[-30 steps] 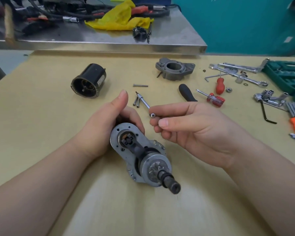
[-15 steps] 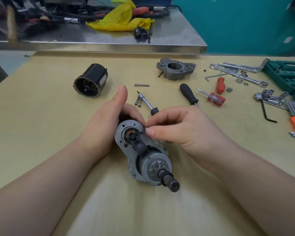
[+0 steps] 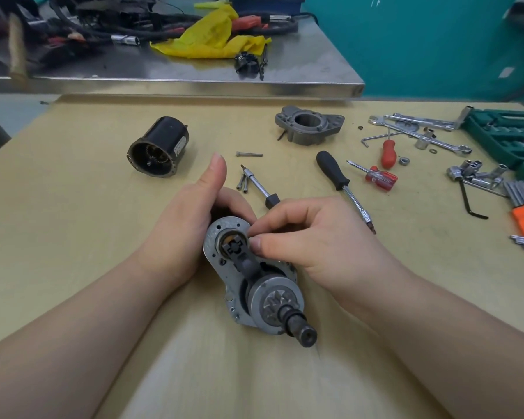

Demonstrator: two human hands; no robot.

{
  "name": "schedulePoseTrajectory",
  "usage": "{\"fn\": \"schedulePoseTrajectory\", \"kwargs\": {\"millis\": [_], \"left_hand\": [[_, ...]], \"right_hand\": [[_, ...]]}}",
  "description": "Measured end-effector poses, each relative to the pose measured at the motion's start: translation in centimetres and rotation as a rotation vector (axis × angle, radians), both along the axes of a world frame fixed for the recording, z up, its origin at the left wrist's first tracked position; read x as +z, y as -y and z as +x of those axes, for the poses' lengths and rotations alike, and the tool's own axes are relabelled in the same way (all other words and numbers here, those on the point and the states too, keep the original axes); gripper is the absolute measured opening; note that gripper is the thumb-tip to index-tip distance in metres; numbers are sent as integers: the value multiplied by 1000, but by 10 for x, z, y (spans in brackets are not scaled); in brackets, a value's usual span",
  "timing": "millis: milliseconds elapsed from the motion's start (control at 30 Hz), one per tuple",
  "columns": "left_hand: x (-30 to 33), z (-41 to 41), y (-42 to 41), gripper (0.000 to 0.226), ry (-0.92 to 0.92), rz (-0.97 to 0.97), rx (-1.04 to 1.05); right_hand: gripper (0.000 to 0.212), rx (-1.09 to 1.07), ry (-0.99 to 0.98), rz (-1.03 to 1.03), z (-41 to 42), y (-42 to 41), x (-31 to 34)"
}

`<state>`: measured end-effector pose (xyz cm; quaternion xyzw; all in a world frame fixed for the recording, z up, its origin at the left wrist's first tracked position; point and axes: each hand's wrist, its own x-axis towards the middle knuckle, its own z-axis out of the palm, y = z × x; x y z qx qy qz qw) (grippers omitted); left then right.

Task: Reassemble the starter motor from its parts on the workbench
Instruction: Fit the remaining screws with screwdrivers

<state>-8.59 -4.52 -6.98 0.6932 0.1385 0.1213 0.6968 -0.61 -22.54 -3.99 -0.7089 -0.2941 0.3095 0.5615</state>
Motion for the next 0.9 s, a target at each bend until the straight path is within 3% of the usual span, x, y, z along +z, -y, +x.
{"fn": "schedulePoseTrajectory", "kwargs": {"millis": [267, 433, 600, 700, 833, 900], "left_hand": [[0, -1, -1, 96, 1, -11, 11], [2, -9, -6, 95, -14, 106, -5], [0, -15, -1, 88, 35, 79, -73], [-1, -14, 2, 87, 34, 75, -50], [-1, -13, 3, 83, 27, 47, -40], [-1, -12, 3, 81, 29, 40, -40]], "right_hand": [[21, -48, 34, 41, -5, -5, -10], [20, -1, 57, 5, -3, -3, -8], [17, -7, 189, -43, -5, 0, -8], [15, -14, 330, -48, -8, 3, -9], [9, 8, 728, 0, -7, 7, -7], [9, 30, 791, 36, -4, 7, -8]]}}
